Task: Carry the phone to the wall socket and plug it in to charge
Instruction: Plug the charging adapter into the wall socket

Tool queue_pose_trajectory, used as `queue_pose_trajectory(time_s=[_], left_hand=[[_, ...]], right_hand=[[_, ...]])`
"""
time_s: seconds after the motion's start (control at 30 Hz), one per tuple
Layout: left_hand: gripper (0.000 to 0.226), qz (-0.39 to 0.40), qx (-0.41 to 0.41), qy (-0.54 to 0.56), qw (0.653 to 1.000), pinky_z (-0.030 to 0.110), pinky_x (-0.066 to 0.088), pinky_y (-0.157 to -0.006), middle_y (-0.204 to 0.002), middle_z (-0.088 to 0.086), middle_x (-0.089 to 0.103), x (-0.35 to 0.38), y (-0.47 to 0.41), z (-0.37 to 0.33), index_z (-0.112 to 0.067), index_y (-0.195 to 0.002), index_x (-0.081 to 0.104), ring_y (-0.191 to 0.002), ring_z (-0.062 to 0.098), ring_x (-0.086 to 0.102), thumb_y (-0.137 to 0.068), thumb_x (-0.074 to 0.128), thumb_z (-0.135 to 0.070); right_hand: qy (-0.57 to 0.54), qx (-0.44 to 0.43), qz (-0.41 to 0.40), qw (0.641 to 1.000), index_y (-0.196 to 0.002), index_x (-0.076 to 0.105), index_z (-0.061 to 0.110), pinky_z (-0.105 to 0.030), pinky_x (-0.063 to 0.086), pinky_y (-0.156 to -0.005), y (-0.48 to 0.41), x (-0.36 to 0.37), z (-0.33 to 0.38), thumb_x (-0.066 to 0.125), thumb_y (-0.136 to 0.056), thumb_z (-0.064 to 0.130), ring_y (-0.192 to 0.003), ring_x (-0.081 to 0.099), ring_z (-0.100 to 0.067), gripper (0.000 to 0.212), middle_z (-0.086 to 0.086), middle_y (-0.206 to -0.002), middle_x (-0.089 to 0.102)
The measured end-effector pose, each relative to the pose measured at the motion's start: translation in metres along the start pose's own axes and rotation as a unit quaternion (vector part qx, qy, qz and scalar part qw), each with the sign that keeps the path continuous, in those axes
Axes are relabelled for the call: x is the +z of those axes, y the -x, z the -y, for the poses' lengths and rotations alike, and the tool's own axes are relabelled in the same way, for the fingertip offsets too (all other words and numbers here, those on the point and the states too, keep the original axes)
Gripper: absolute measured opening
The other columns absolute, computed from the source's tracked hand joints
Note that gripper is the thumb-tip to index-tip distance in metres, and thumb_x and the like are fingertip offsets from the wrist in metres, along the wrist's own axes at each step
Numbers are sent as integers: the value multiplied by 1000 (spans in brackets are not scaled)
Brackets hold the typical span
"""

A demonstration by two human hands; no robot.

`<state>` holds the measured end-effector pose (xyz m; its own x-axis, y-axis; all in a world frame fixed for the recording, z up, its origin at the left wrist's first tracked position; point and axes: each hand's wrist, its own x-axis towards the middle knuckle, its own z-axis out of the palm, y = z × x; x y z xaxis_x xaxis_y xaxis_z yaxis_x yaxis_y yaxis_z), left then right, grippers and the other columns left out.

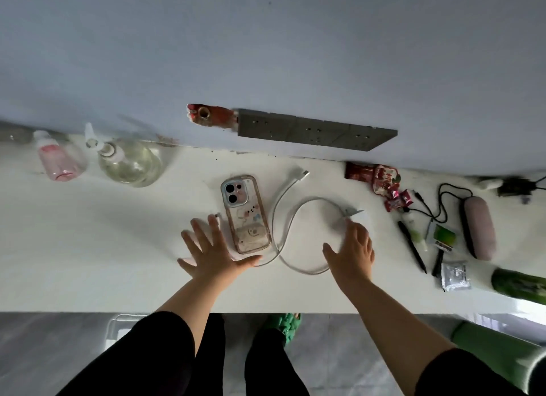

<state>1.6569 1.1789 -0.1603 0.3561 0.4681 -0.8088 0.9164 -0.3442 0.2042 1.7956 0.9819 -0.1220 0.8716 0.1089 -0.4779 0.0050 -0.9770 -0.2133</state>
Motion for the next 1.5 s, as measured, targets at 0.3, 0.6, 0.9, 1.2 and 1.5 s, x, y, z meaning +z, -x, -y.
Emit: queue_pose_trajectory(time_s=[0.3,0.6,0.9,1.2,1.5], left_hand=[[157,-31,-92,103,990,73,-13,-102,-150,3,-44,30,-18,-39,-27,-131,-46,-126,30,-53,-16,28,-104],[163,-10,-85,85,993,73,-10,-104,-153,8,-38,24,-13,-39,-23,-143,-33,-139,34,-37,-15,29,-103],[152,14,-92,76,993,72,-7,-106,-152,7,-41,18,-11,-40,-23,-143,-33,-139,34,-38,-37,49,-93],[145,3,-103,77,992,71,-7,-107,-152,6,-42,25,-8,-38,-23,-143,-33,-139,33,-37,-50,58,-86],[144,-9,-95,78,992,70,-6,-108,-152,4,-41,17,-6,-45,-24,-143,-33,-140,32,-37,-50,59,-85]], right_hand=[[-100,81,12,992,-148,24,13,-44,39,-101,-60,-7,-41,64,-87,24,-124,42,-38,74,-18,-142,39],[-465,47,137,873,-104,66,11,-28,54,-74,-49,-49,-9,73,-82,21,-78,66,-15,26,2,-88,69],[-669,20,201,715,-105,69,6,-24,55,-73,-61,-90,28,65,-89,13,-70,60,-15,18,-4,-76,64],[-680,-20,216,701,-84,77,17,-24,55,-68,-60,-96,22,61,-92,14,-67,61,-13,18,0,-69,64],[-684,-26,208,699,-74,76,17,-23,55,-67,-63,-102,28,61,-91,16,-65,62,-13,23,-1,-66,64]])
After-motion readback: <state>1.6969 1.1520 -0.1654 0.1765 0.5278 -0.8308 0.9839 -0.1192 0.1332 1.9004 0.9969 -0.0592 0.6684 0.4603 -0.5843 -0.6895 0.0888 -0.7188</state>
